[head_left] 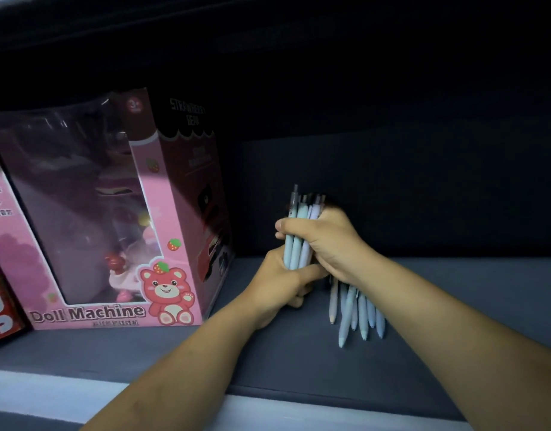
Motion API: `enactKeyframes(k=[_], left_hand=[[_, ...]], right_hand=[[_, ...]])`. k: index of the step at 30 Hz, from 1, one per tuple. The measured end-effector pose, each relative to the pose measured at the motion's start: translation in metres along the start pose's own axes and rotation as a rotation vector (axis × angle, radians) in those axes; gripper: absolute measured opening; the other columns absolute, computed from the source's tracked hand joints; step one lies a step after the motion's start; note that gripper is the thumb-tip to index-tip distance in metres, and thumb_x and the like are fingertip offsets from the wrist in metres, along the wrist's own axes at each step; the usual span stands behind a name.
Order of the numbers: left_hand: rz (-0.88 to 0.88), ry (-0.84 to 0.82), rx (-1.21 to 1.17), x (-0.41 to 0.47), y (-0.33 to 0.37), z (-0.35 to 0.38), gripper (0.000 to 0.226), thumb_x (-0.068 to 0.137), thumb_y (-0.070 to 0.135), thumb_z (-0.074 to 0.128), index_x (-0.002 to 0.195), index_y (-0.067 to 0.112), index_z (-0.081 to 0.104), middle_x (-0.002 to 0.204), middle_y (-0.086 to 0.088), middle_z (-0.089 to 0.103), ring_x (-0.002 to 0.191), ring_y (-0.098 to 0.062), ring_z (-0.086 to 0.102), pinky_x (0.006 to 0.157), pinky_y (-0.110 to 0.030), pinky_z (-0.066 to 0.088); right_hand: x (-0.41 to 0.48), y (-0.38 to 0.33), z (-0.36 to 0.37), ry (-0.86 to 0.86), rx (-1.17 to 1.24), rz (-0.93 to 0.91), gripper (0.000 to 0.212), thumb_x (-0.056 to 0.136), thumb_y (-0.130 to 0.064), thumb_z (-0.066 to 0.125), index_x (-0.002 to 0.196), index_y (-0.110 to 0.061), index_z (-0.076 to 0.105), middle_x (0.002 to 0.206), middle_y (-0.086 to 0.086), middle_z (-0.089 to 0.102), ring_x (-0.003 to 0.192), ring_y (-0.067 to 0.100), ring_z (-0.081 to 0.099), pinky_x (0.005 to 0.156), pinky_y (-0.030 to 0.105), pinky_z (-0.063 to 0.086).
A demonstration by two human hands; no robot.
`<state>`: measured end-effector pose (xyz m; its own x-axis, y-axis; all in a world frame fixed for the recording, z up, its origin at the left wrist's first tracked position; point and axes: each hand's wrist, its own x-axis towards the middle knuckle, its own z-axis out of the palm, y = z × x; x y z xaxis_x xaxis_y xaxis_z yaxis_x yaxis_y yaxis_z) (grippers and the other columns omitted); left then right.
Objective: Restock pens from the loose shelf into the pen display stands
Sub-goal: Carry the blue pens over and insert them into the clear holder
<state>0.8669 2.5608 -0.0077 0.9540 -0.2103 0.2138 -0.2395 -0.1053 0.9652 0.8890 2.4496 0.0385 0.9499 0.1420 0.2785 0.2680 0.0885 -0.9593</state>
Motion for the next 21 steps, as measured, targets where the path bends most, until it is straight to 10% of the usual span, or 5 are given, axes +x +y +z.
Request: enactKeyframes(k=[10,21], left_hand=[[0.020,-0.084,-0.131,-0.016,0.020,0.013,0.030,0.088,-0.006,0.058,0.072,0.018,0.048,0.051,0.003,0.038,0.042,-0.012,0.030,0.041,-0.022,0.022],[0.176,-0.344,-0.245,-0.083,0.071,0.094,0.019,0.079,0.012,0.060,0.066,0.019,0.048,0.055,-0.007,0.040,0.041,-0.019,0.036,0.043,-0.021,0.024]], right_hand=[[-0.062,-0.064,-0.034,-0.092,-0.106,0.117,0.041,0.083,0.003,0.076,0.122,0.003,0.061,0.116,0.019,0.072,0.107,0.027,0.072,0.097,0.038,0.057],[-0.246,-0.091,-0.116,0.527,-0.796,0.094,0.028,0.090,-0.021,0.075,0.113,-0.026,0.060,0.111,-0.005,0.066,0.094,0.018,0.070,0.085,0.038,0.058]])
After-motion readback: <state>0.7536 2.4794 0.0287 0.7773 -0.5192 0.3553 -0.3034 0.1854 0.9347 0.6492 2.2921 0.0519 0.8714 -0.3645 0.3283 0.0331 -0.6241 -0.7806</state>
